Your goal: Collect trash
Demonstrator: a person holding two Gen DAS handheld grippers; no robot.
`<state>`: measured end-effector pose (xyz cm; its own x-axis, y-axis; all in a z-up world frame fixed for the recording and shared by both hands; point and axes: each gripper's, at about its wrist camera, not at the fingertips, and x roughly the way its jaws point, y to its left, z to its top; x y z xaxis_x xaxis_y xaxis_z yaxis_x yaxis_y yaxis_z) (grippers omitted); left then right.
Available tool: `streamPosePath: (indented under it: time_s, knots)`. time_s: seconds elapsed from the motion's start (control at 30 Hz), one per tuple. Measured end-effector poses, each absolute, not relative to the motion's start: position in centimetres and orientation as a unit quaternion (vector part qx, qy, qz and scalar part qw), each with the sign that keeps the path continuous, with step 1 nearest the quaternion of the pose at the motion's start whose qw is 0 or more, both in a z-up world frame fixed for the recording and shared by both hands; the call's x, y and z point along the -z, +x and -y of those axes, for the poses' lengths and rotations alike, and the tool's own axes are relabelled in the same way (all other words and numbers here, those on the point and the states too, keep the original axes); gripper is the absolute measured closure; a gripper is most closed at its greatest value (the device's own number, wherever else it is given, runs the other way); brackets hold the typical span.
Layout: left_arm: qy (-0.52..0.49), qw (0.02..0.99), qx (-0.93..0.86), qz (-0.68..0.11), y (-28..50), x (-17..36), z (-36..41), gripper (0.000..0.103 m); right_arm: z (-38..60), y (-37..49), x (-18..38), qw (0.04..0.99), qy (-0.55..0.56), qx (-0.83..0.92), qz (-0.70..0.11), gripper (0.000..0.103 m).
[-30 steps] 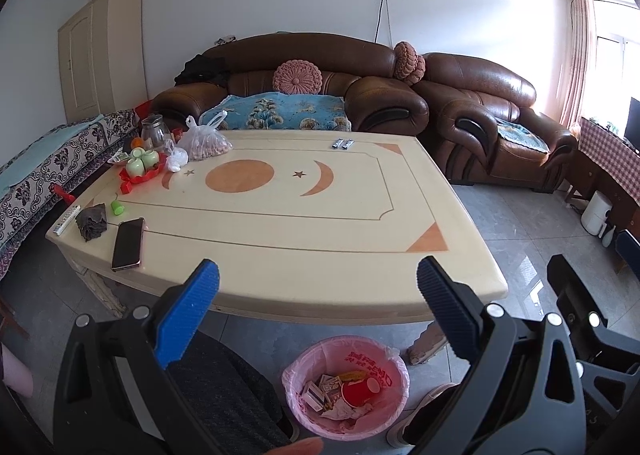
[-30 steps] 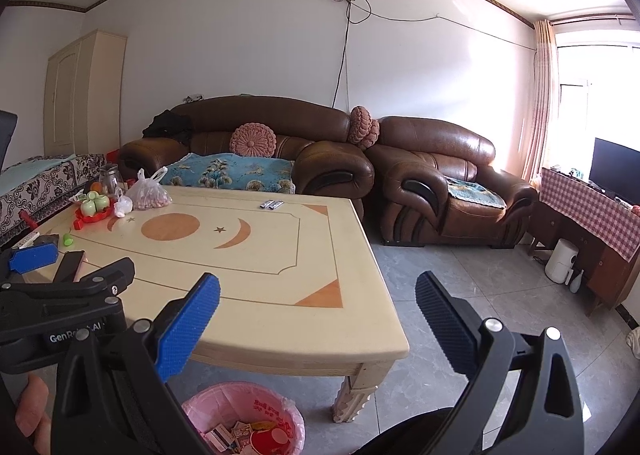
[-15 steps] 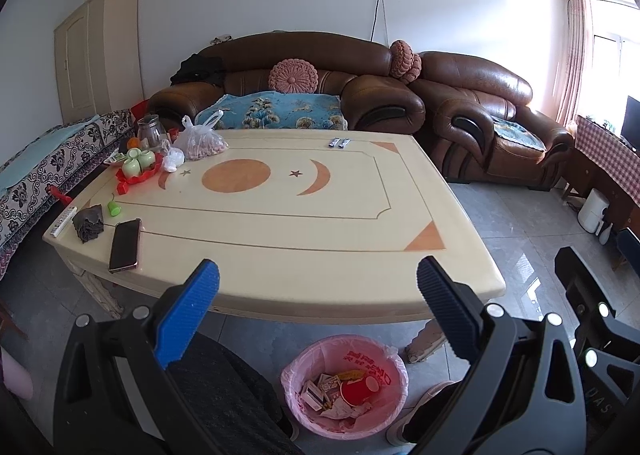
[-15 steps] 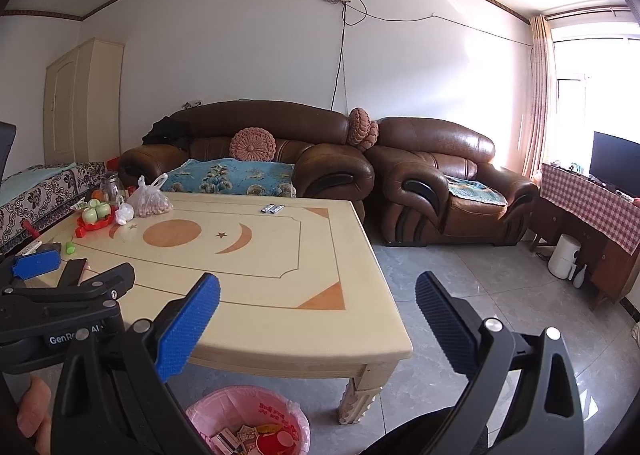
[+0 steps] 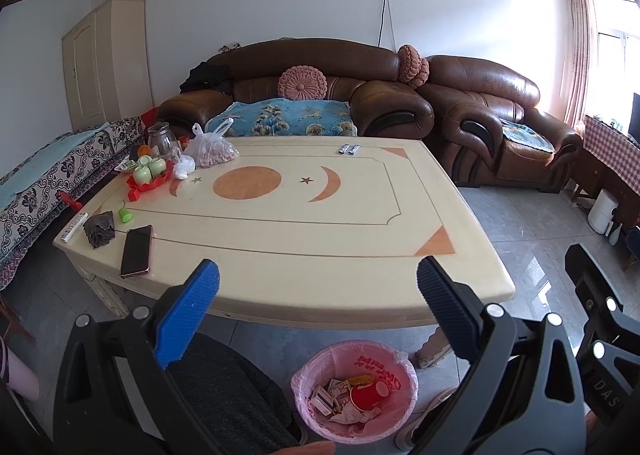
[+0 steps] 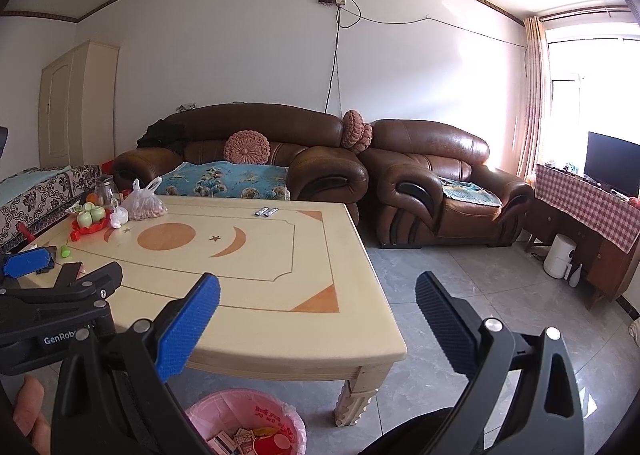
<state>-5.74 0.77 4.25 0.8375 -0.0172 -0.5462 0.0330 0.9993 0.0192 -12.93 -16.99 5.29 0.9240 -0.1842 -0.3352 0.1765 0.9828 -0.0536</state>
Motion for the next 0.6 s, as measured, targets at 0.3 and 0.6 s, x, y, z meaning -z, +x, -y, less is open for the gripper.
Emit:
streamPosePath:
  time_s: [0.3,0.6]
  knots:
    - [0.014,0.958,0.009,-0.287,-5.66,-4.19,-0.91,0.006,17.19,-12.91,-5.30,0.981,-0.010,0.091,-0.171,0.007]
    - [0.021,0.957,0.012,-0.288,-5.72,-4.16,-0.58,0.006,17.18,-12.89,-5.34,0.981,-0.011,0.092,-0.170,0.007]
